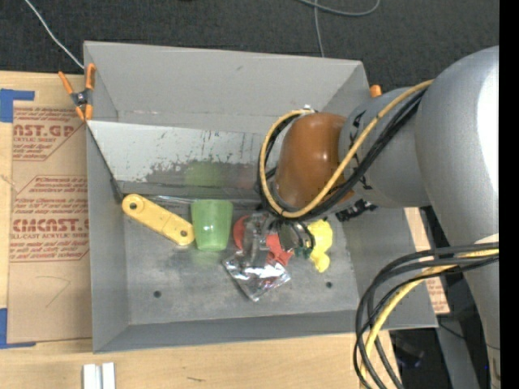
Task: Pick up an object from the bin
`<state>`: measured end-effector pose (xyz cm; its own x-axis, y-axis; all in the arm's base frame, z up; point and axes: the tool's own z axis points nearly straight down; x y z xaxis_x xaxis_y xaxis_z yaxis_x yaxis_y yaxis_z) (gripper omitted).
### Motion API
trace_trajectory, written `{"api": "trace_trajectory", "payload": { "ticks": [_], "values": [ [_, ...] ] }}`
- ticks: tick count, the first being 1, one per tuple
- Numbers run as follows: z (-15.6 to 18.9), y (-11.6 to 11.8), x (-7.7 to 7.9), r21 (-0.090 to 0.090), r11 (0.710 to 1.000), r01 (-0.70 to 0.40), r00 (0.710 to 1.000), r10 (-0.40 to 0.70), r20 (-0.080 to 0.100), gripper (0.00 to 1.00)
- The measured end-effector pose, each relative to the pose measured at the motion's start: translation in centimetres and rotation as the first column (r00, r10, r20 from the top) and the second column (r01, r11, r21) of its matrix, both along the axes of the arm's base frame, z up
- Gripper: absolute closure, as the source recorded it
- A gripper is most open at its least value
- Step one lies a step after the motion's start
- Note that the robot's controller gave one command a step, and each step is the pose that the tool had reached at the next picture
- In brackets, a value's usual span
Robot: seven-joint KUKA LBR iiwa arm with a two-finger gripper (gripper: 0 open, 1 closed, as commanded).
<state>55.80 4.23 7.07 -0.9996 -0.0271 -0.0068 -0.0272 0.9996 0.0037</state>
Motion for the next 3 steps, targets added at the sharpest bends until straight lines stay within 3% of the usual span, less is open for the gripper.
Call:
{"api": "trace_trajectory", "payload": {
  "ticks": [1,2,3],
  "values": [
    [-0.1,0.0,-0.1,-0.001,1.0,0.0,1.0,0.0,-0.003,0.0],
    [-0.1,0.0,-0.1,-0.001,1.0,0.0,1.0,0.0,-0.003,0.0],
    [-0.1,-8.6,1.6,-0.004,1.0,-0.027,1.0,0.027,0.0,0.0]
  ]
}}
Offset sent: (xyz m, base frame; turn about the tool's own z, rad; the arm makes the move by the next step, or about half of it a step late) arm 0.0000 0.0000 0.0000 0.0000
